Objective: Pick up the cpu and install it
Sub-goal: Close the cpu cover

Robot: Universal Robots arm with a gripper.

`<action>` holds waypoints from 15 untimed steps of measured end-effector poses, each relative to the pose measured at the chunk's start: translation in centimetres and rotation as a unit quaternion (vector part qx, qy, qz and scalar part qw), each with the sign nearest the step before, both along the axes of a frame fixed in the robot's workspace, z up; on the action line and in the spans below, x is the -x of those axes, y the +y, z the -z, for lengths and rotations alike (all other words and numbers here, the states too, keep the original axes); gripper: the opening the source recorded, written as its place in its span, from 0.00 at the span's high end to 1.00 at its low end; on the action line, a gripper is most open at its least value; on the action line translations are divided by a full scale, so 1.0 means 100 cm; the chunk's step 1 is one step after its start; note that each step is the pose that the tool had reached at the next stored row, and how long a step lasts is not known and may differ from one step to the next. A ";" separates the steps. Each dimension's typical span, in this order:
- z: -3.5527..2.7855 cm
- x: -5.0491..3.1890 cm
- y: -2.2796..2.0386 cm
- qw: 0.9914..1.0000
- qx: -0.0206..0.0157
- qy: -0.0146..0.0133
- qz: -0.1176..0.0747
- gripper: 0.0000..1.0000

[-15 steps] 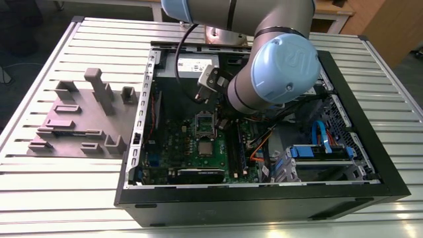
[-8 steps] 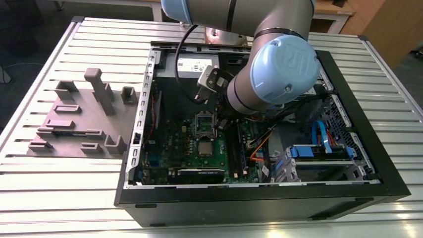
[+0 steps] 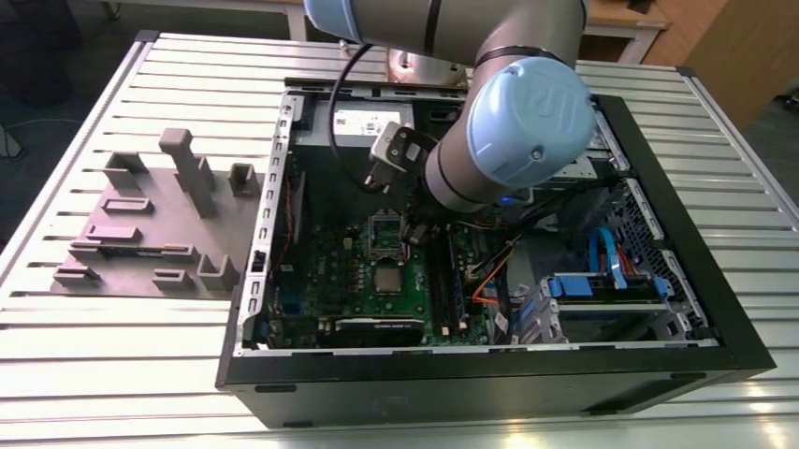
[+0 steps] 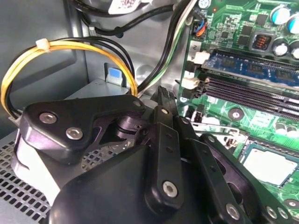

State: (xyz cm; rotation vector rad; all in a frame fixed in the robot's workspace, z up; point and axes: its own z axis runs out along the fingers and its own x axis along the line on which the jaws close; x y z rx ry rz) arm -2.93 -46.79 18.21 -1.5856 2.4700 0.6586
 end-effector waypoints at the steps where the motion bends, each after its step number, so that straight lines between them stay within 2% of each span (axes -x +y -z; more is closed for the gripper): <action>1: 0.0000 0.0004 0.0001 1.000 0.000 0.000 0.000 0.89; 4: -0.0002 0.0010 0.0005 1.000 0.002 0.000 0.000 0.89; 9: -0.0011 0.0011 0.0009 1.000 0.013 0.002 0.000 0.89; 15: -0.0039 0.0013 0.0015 1.000 0.018 0.003 0.000 0.89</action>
